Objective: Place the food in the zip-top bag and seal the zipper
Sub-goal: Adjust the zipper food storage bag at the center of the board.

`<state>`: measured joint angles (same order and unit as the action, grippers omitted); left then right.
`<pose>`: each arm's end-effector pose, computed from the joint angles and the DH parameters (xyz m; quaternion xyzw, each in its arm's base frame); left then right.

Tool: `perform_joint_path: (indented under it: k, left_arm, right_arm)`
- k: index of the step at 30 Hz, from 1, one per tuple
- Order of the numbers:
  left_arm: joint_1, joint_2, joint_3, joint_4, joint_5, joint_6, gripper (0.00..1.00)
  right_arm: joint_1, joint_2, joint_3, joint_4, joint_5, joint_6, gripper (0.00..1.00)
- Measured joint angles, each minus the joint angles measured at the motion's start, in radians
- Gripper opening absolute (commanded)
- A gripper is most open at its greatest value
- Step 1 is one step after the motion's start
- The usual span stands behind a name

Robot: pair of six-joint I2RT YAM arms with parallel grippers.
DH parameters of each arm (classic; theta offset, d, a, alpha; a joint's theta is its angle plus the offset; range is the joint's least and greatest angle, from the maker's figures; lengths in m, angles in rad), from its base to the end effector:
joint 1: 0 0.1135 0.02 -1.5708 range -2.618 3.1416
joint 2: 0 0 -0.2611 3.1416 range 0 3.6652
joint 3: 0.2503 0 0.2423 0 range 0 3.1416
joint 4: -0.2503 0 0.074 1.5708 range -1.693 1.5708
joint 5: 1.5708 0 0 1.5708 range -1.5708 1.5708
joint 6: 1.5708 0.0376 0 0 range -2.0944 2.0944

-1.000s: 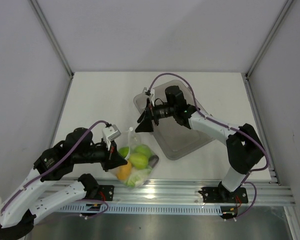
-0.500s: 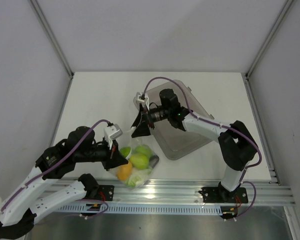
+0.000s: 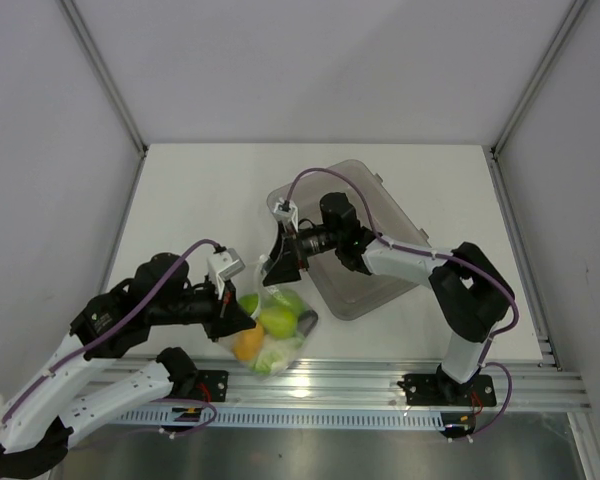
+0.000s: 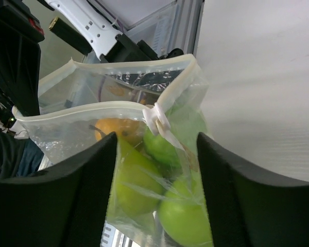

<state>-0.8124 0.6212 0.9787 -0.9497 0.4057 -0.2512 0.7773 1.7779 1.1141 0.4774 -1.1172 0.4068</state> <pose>0.0557 -0.0804 0.3432 0.3304 0.8045 -0.3867 0.3066 0.2504 0.2937 0.2549 -0.4527 0.5794 0.6406 0.2214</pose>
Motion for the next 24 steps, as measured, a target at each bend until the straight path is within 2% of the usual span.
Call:
perform_joint_path:
  k: [1,3,4,6,7,13,16,19,24]
  left_arm:
    - [0.0,-0.002,0.0,0.0,0.0,0.0,0.01]
    - [0.0,-0.004,0.0,-0.002,0.0,0.0,0.01]
    - [0.0,-0.005,0.0,-0.003,0.0,0.0,0.01]
    - [0.0,-0.005,0.0,-0.004,-0.002,0.001,0.01]
    - [0.0,-0.006,0.0,-0.004,-0.002,0.001,0.01]
    - [0.0,-0.017,0.0,-0.009,-0.015,0.0,0.01]
    - [-0.001,-0.028,0.0,-0.022,-0.067,-0.012,0.01]
    - [-0.002,-0.043,0.0,-0.046,-0.178,-0.045,0.15]
    - [-0.003,-0.053,0.0,-0.1,-0.41,-0.14,0.13]
  right_arm:
    - [0.0,0.001,0.0,0.015,-0.001,0.01,0.52]
    - [0.001,0.004,0.0,0.039,-0.005,0.026,0.4]
    - [0.002,0.006,0.0,0.049,-0.007,0.036,0.29]
    - [0.003,0.013,0.0,0.069,-0.011,0.05,0.18]
    - [0.003,0.016,0.0,0.076,-0.016,0.06,0.0]
    - [0.002,0.03,-0.005,0.103,-0.019,0.091,0.0]
    - [0.002,0.025,-0.024,0.106,0.002,0.093,0.0]
    - [0.0,-0.02,-0.073,0.07,0.072,0.087,0.0]
    - [0.007,-0.219,-0.164,-0.051,0.261,0.038,0.0]
